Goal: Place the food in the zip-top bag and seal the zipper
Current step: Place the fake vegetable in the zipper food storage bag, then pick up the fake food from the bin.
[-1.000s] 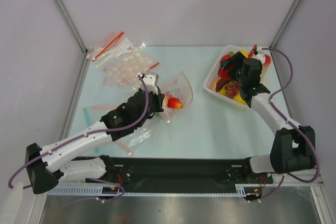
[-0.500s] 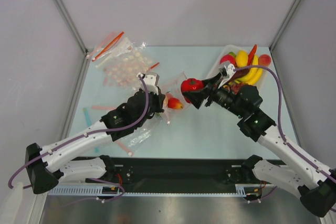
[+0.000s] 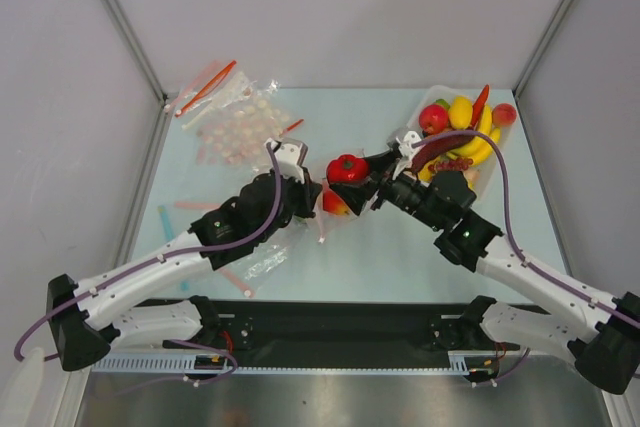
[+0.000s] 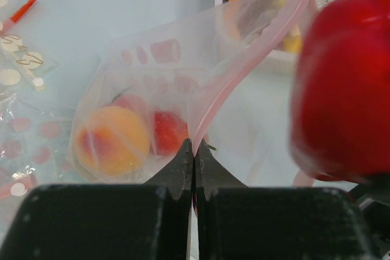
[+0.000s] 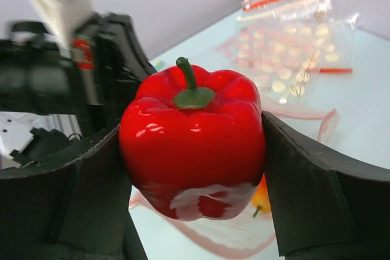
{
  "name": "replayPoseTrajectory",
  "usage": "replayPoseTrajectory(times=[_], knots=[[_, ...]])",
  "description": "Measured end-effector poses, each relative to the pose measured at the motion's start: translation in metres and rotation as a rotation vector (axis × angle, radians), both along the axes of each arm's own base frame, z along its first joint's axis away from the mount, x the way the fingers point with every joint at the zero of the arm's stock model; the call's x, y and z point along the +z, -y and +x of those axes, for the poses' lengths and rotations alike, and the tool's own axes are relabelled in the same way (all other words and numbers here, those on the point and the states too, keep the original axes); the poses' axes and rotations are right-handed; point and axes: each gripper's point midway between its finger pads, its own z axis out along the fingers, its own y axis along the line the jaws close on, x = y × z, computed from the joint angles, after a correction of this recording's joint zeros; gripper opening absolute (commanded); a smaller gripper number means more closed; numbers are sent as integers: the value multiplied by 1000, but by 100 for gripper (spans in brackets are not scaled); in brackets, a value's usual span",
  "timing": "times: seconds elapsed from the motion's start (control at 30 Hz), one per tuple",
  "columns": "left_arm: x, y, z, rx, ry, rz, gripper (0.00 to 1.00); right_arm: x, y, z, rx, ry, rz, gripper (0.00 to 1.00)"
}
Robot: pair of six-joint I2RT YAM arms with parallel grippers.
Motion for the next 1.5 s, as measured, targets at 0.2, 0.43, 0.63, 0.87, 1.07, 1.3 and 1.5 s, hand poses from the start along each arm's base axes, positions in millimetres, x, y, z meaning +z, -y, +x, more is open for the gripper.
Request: replayPoseTrajectory(times=[0.2,0.43,0.63,0.87,1.07,1.3,1.5], knots=[[16,-2,-4,-9,28,-46,0,-43,-16,20,-20,-87,-84,98],[22,-14,1,57,47,-53,0,-56,-18,22,-21,-110,-120,100],[20,-23,6,110,48,-40,0,-51,-10,23,-58,-108,-114,99],[18,-30,9,159,50,-30,0,-17,26,30,-229,-64,-35,100],[18,-31,9,159,51,-29,0,-4,71,53,-454,-77,35,100],[18,-31,9,159,51,-28,0,-52,158,110,-809,-304,71,100],[18,-31,10,159,53,-26,0,-96,232,143,-1010,-514,179,100]])
